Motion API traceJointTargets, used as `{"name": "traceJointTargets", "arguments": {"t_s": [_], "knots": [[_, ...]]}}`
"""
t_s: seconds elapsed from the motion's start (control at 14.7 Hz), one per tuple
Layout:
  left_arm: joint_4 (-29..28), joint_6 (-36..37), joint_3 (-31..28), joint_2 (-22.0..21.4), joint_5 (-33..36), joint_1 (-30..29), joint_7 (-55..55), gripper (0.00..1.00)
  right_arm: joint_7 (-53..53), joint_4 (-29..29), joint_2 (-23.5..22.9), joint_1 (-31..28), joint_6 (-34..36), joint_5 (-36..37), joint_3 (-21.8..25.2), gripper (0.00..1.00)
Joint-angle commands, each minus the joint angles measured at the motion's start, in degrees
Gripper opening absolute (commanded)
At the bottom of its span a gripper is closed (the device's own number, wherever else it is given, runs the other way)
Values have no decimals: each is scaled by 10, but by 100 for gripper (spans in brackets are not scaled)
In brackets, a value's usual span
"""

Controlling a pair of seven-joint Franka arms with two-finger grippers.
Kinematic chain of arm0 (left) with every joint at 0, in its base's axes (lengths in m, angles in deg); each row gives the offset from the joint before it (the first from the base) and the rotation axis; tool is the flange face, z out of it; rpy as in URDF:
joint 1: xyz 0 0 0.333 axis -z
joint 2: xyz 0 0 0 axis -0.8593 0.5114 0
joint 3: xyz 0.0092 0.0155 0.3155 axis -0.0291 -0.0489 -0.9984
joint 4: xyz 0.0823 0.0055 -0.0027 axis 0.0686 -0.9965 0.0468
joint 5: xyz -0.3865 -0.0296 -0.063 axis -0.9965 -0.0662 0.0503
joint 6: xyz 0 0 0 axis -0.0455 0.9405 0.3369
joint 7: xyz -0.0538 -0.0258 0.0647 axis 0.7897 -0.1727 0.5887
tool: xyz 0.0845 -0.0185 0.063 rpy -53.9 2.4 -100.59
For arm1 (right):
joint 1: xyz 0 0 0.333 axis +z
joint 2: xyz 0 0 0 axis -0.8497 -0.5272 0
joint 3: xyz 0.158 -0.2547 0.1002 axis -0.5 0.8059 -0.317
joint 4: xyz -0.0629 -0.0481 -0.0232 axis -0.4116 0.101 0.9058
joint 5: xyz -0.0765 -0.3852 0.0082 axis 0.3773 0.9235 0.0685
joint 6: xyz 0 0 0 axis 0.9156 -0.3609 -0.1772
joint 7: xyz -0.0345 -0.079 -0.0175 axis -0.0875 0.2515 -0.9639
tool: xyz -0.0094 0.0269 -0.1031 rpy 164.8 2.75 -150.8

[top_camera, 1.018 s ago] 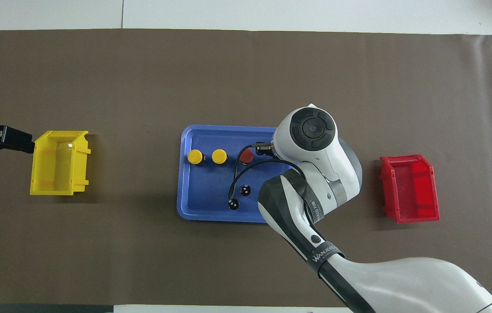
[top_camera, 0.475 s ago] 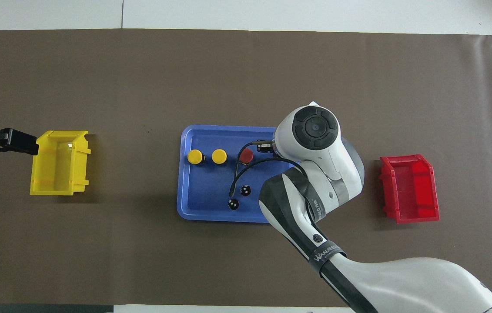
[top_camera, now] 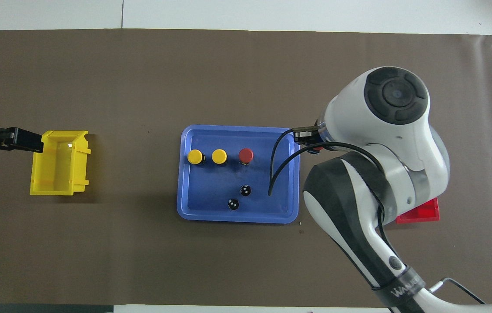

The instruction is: Sort red and yellow buttons by color

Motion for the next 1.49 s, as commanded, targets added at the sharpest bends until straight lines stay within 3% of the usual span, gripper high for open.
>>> {"name": "traceJointTargets", "arguments": {"t_s": [0.0,0.27,0.54,1.02,1.22,1.43], "knots": [[-23,-26,-1,-10,-3,38,-47,98,-108,-111,90,-71,-14,-7,-4,20],[-62,-105,0,11,-8,129,-159,99,-276,-232,194,-183,-25,-10,-3,20],[-90,-188,0,60,-11,209,-262,98,-371,-298,224,-250,-74,-12,2,20],[-118,-332,0,149,-34,258,-319,87,-419,-384,208,-268,-172,-58,4,20],[-122,-337,0,154,-34,260,-324,75,-421,-400,207,-271,-172,-58,5,20],[-150,-358,0,148,-34,263,-324,69,-424,-409,207,-270,-184,-59,4,20]]}}
